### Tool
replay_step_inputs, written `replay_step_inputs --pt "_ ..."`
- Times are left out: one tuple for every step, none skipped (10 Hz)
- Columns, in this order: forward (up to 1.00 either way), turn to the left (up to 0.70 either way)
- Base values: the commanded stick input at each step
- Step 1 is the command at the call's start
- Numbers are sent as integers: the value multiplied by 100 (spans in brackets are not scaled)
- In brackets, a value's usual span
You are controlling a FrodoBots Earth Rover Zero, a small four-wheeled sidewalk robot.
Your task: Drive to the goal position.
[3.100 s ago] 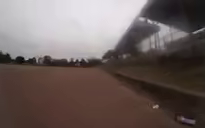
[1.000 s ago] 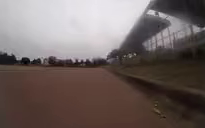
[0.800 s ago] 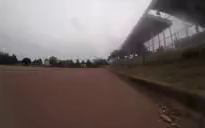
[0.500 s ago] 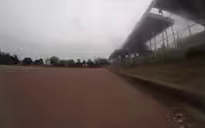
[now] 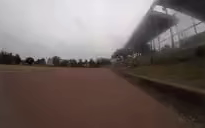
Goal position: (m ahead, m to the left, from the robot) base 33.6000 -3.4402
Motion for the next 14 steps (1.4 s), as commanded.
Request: replay_step_inputs --pt "100 0" --pt "100 0" --pt "100 0" --pt "100 0" --pt "100 0" --pt "100 0" --pt "100 0" --pt "100 0" --pt "100 0" --pt "100 0" --pt "100 0" --pt "100 0" --pt "100 0" --pt "100 0"
